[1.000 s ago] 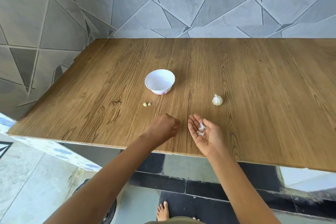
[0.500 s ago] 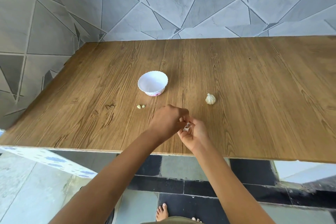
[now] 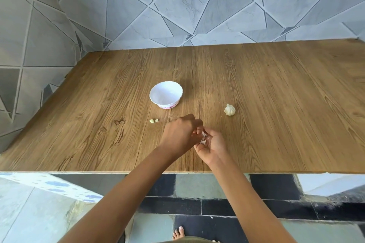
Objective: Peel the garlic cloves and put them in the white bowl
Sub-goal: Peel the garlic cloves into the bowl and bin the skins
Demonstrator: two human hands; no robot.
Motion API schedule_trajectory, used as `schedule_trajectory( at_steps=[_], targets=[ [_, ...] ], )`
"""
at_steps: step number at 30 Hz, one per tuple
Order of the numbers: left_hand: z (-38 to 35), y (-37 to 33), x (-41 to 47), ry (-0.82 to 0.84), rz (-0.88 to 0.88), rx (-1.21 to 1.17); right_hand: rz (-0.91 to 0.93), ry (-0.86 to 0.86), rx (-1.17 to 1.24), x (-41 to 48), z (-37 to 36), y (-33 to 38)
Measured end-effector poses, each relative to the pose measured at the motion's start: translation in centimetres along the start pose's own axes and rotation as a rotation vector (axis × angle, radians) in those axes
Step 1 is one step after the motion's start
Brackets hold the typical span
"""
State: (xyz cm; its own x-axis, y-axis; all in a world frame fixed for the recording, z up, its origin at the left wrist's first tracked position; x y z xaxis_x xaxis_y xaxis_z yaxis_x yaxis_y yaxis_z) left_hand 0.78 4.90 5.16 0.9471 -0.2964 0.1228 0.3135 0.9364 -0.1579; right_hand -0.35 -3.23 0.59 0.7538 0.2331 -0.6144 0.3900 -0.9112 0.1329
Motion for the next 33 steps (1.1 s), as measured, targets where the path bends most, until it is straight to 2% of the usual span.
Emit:
schedule_trajectory(
  at_steps=[2, 6, 13, 17, 21, 26, 33],
  targets=[
    [0.3, 0.2, -0.1, -0.003, -0.013, 0.031, 0.013, -0.007, 0.003, 0.1, 0.0, -0.1],
    [0.6, 1.2, 0.0, 0.082, 0.015, -0.069, 0.039, -0.013, -0.011, 0.7, 0.1, -0.4],
    [0.4, 2.5, 0.0, 0.019, 0.014, -0.088, 0.051, 0.037, -0.003, 1.4, -0.3, -1.0],
    [0.4, 4.2, -0.1, -0.01, 0.089, -0.453, 0.054, 0.032, -0.022, 1.6, -0.4, -1.6],
    [0.3, 6.1, -2.1, 0.026, 0.346, -0.947, 0.003, 0.086, -0.056, 1.6, -0.6, -2.3],
    [0.7, 8.2, -7.4, -0.165, 0.597, -1.247, -0.129, 0.12, -0.219, 1.9, -1.3, -4.9],
    [2.6, 10.6, -19.8, -0.59, 0.956, -1.302, -0.469, 0.234, -0.505, 0.2, -2.1, -14.5]
  ],
)
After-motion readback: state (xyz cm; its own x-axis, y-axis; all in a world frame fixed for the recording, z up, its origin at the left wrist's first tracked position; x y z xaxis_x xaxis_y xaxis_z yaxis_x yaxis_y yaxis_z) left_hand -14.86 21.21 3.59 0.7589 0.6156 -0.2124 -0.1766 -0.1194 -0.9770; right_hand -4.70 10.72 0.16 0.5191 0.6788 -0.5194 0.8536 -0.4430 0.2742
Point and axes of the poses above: each hand's wrist, its own x-axis towards the middle knuckle, its own z-axis out of the back of the hand, y = z × x, the point moved 4 cm from there along x, towards the middle knuckle, and after that the axes turned 7 degrees about x, right-handed, at the moved point
